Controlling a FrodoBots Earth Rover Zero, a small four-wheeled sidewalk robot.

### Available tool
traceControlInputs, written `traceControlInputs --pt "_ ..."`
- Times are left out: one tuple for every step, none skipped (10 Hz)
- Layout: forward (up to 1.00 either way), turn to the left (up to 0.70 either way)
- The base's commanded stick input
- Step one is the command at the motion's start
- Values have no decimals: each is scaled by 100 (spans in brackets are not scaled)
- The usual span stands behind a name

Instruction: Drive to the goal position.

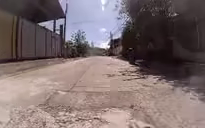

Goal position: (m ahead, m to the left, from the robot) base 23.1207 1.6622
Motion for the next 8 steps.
traceControlInputs --pt "85 0" --pt "85 0" --pt "85 0" --pt "85 0" --pt "85 0" --pt "85 0" --pt "85 0" --pt "85 0"
